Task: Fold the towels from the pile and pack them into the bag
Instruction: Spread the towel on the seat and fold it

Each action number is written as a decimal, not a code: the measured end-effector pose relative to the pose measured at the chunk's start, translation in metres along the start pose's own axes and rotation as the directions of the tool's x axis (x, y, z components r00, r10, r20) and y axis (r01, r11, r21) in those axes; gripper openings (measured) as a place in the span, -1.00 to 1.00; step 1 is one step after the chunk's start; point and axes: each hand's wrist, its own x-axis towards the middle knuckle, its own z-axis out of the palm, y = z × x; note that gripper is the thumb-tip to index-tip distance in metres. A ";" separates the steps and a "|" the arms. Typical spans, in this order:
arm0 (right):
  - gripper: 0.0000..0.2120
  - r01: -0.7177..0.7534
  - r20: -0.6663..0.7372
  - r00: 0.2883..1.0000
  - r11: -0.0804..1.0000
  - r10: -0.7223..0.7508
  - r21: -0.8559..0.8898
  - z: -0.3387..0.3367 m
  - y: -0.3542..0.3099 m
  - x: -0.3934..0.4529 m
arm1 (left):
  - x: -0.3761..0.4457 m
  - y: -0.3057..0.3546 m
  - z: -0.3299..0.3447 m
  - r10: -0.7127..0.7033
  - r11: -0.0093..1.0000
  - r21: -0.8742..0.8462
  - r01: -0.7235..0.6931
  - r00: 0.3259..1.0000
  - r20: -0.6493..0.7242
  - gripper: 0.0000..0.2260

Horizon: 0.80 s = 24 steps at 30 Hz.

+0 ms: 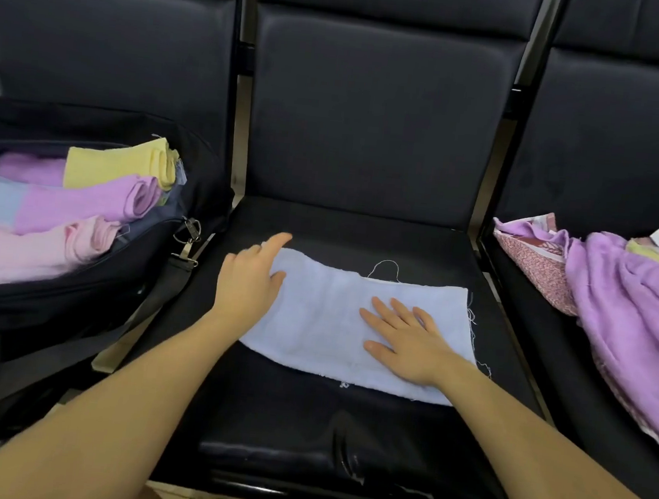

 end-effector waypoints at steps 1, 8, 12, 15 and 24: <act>-0.46 -0.001 0.012 1.000 1.000 0.001 0.003 0.001 -0.005 0.004 | 0.000 0.001 -0.006 0.002 0.998 -0.060 -0.004 0.999 -0.035 -0.52; -0.47 0.052 -0.009 0.999 0.969 -0.051 0.242 0.010 -0.071 0.035 | 0.000 0.005 -0.028 0.026 0.984 -0.172 -0.052 0.988 -0.152 -0.57; -0.52 0.074 -0.107 0.994 0.910 -0.033 0.409 0.008 -0.068 0.032 | 0.000 0.016 -0.022 0.122 0.978 -0.149 -0.145 0.980 -0.156 -0.59; -0.60 -0.032 -0.195 0.974 0.918 0.118 0.396 0.001 -0.048 0.019 | 0.000 0.032 -0.008 0.183 0.978 -0.075 -0.196 0.971 -0.154 -0.64; -0.67 -0.305 -0.282 0.775 0.725 0.566 0.618 -0.016 -0.002 -0.022 | -0.014 0.107 0.032 0.072 0.925 -0.376 0.053 0.948 0.310 -0.58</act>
